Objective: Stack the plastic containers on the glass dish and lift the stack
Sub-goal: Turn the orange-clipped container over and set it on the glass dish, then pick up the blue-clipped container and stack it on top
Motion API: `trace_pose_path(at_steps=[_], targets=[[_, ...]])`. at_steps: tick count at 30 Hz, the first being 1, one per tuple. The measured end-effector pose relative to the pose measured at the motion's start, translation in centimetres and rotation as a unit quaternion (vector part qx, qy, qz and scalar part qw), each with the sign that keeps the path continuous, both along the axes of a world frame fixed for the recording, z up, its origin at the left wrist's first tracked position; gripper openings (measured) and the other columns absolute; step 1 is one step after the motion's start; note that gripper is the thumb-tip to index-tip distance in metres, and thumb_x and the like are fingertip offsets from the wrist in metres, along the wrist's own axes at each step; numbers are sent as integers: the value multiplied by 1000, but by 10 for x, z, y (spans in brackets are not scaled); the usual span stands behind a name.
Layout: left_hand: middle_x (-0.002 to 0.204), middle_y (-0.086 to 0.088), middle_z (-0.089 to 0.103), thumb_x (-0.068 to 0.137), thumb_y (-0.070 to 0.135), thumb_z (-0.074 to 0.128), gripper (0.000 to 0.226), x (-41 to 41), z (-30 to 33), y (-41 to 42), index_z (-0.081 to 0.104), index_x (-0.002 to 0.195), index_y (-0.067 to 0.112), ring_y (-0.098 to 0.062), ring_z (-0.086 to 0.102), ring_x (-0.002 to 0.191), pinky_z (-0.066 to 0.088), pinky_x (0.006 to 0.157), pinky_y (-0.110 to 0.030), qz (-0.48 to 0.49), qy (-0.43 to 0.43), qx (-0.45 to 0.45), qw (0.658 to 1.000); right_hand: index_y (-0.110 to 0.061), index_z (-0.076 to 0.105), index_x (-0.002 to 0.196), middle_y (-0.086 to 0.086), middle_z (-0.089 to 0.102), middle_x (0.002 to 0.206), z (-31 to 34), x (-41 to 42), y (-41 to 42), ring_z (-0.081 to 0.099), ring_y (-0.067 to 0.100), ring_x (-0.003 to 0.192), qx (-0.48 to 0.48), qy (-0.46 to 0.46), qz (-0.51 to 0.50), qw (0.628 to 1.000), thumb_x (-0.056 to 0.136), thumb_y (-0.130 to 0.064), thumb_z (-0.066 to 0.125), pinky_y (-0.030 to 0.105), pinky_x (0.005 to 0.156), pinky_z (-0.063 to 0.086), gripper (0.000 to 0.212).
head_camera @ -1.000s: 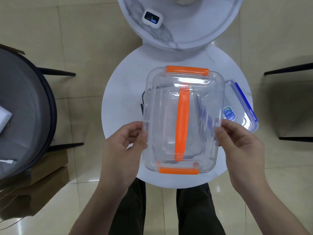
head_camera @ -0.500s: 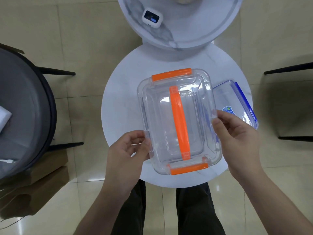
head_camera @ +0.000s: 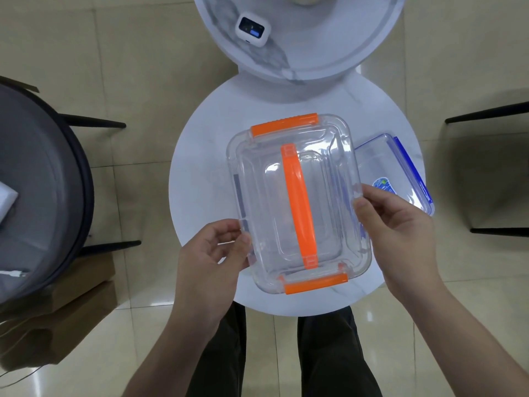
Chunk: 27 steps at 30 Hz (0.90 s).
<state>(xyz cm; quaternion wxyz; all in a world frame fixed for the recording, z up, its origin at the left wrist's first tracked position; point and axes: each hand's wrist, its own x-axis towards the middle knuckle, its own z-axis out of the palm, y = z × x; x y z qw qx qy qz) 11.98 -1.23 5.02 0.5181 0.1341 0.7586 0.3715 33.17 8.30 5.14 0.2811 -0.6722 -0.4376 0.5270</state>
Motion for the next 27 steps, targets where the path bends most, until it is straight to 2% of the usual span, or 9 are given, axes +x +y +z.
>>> trace_pose_path(at_steps=[3,6,8,10,14,18,21,24,27], targets=[[93,13,78,91,17,72,16,4,2,0,73,97,31,-12,76,87,60,77,-31,12,27,-19,999,-34,72,103,-18,76,91,0,3,2,68,-1,88,-19,5,-9,1000,92,-16,66,9,70,54,22],[92,18,76,87,27,75,14,10,9,2,69,93,38,0,72,82,51,73,-21,47,116,-23,992,-29,72,111,-14,77,98,-2,10,5,69,5,90,-37,0,-40,999,91,-19,67,12,74,55,23],[87,16,75,87,28,75,12,17,16,5,68,90,38,-1,70,75,51,70,-22,66,151,2,986,-24,73,114,-8,76,102,-2,22,9,69,11,89,-38,-11,-64,997,91,-20,68,18,81,57,24],[80,14,75,88,25,74,11,31,26,9,70,87,35,-3,67,69,53,66,-22,60,161,30,985,-20,74,114,-7,77,102,0,36,13,69,10,85,-30,-16,-81,996,91,-18,68,23,83,57,24],[73,15,75,86,22,74,12,71,44,23,70,82,33,-1,67,62,53,59,-11,31,135,65,988,-29,75,102,-9,77,94,3,63,17,68,5,77,-15,-7,-92,996,91,-14,69,18,75,54,20],[75,10,74,85,30,71,3,118,51,35,71,82,31,-7,68,65,57,63,-17,22,79,60,995,-25,75,103,-7,76,90,3,90,22,65,7,74,-15,-16,-99,995,89,-12,69,16,71,53,20],[74,6,74,85,26,72,5,147,51,41,73,82,30,-8,68,65,56,64,-19,30,36,63,997,-28,75,100,-3,76,91,0,110,25,64,9,75,-19,-13,-107,994,90,-11,69,15,67,52,20],[75,7,74,88,21,73,11,172,47,47,72,82,30,-8,67,66,54,64,-18,20,28,68,997,-27,74,102,2,75,93,-4,127,28,64,9,76,-21,-19,-108,994,89,-12,69,14,65,51,20],[77,8,74,90,20,72,12,194,44,52,72,84,31,-6,67,68,55,65,-20,10,27,66,997,-25,74,105,-2,76,92,-10,142,31,65,4,74,-23,-26,-114,993,89,-12,70,12,63,50,21]])
